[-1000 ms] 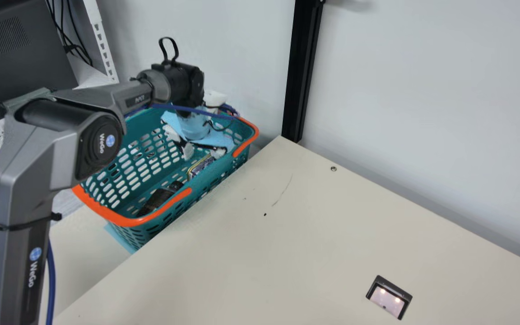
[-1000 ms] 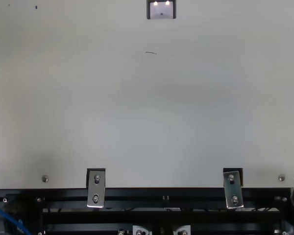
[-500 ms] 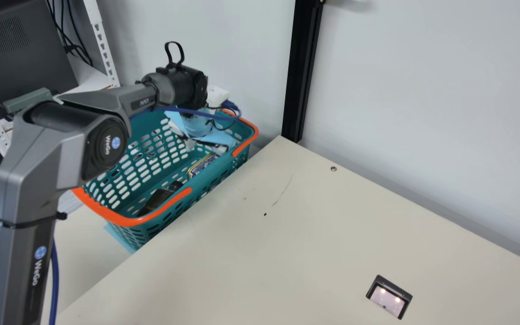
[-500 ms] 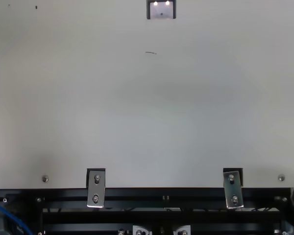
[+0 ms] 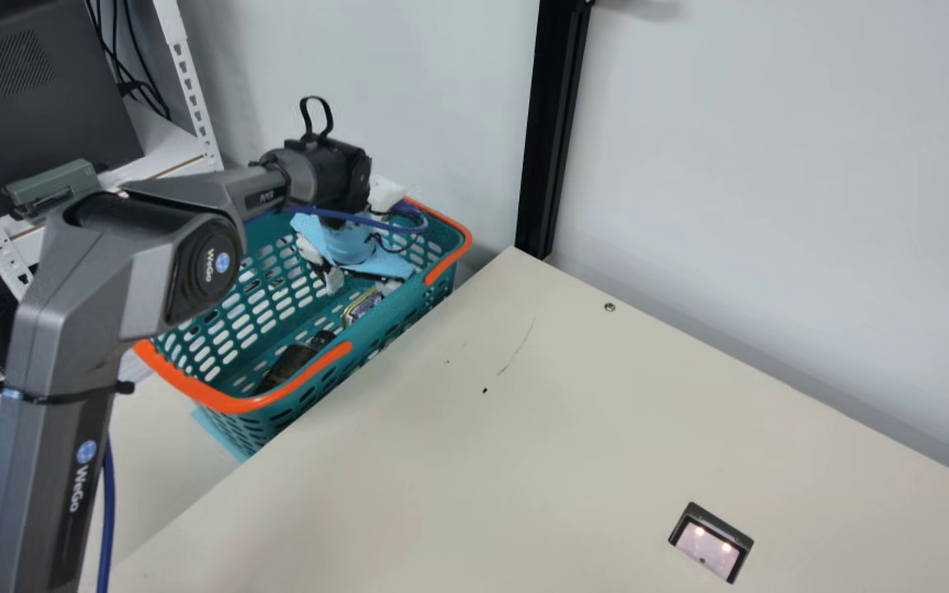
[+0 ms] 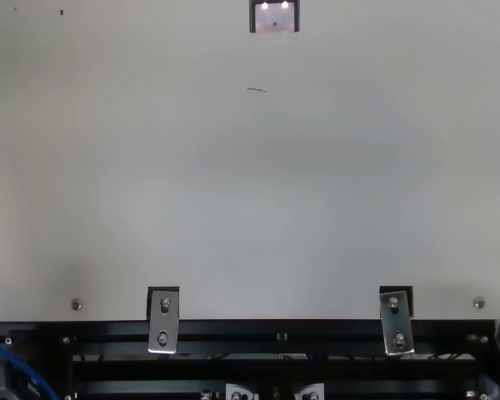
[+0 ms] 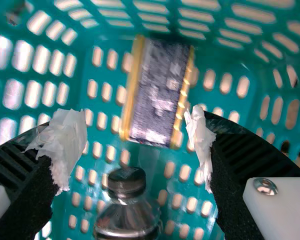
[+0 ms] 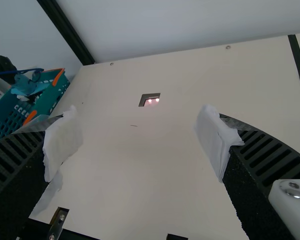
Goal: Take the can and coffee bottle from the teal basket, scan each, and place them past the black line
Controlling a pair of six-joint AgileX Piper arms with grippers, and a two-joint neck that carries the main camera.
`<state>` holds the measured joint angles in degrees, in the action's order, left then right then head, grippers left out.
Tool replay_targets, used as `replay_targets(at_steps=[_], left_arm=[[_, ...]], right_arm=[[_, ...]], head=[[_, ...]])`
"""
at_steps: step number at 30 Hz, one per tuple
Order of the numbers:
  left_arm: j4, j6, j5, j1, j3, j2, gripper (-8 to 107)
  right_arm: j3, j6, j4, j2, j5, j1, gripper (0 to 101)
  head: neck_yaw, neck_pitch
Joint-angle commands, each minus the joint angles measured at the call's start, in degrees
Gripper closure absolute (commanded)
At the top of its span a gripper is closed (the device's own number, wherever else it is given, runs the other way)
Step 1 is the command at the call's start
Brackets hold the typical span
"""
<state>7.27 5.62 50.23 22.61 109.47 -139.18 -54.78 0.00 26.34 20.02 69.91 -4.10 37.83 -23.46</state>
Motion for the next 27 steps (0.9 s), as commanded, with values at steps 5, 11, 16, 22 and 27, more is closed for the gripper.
replay_targets(at_steps=[5,11,16,22,27], left_arm=[[-1.7,1.6,2.2,1.0,4.4,-2.9,9],[-4.9,6.3,3.7,1.2,6.9,-4.9,9],[-7.9,10.7,4.5,1.1,7.5,-5.6,9],[-9.5,13.2,6.0,1.0,10.6,-8.1,9],[-10.6,14.2,7.8,1.1,15.5,-11.6,9]], right_arm=[[0.0,0.0,0.0,0.0,0.0,0.0,0],[0.0,0.0,0.0,0.0,0.0,0.0,0],[0.0,0.0,0.0,0.0,0.0,0.0,0],[0.0,0.0,0.0,0.0,0.0,0.0,0],[0.0,0.0,0.0,0.0,0.0,0.0,0]], head=[[1.0,-1.5],[1.0,-1.5],[1.0,-1.5],[1.0,-1.5],[1.0,-1.5]])
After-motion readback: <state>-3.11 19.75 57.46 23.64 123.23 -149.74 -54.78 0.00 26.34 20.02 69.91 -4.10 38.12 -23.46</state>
